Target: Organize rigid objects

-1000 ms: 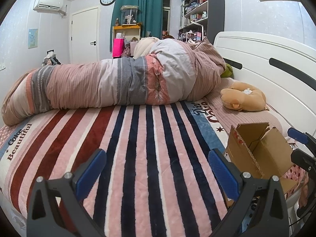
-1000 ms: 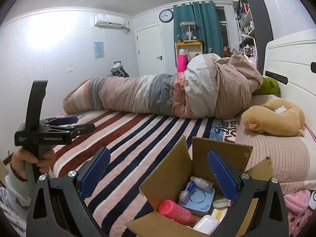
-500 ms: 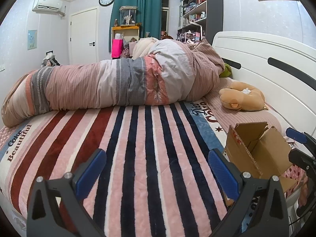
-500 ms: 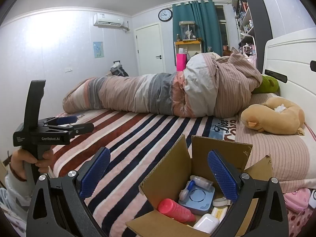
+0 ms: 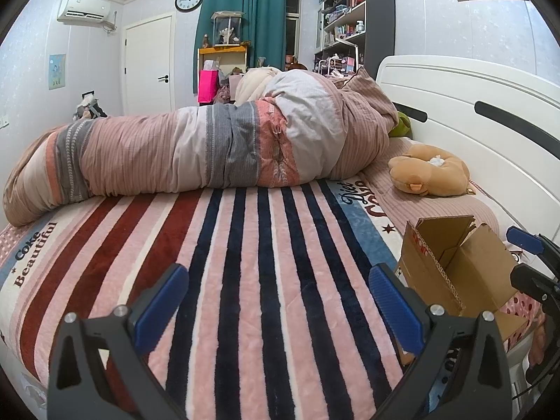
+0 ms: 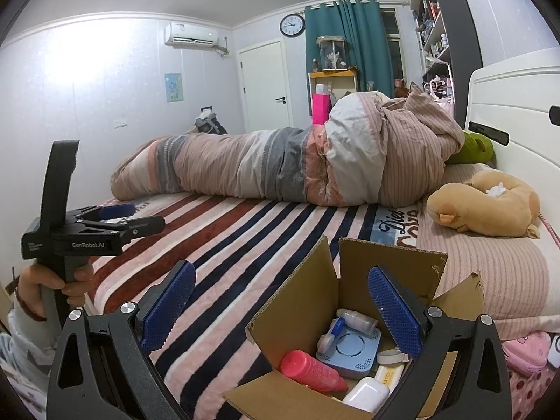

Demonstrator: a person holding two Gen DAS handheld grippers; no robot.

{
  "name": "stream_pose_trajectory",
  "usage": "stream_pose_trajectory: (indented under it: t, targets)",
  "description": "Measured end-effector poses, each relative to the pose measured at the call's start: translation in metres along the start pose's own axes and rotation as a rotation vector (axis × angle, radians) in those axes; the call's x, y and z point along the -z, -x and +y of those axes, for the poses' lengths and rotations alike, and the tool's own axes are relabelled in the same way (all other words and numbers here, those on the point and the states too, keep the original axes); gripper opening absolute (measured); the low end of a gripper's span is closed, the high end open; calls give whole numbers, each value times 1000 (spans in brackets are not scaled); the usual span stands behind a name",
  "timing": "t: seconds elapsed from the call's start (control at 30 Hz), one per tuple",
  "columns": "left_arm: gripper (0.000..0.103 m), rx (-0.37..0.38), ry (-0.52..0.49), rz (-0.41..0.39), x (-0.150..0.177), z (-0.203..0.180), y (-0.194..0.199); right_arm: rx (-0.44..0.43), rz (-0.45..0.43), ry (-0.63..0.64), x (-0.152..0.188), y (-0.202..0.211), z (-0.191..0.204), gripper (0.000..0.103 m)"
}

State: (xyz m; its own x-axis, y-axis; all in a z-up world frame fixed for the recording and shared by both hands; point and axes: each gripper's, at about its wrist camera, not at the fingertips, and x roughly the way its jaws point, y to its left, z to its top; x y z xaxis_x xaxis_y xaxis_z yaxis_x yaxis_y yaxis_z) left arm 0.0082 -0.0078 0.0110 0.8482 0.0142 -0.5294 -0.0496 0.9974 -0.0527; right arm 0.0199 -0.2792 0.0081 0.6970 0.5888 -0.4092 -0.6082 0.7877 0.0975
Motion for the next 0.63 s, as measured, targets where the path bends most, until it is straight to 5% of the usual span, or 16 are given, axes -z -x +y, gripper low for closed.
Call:
stream_pose_trajectory:
  t: [0.63]
  targets:
    - [103,-2,-6,-1,0,3,1,0,3,0,0,0,-1,99]
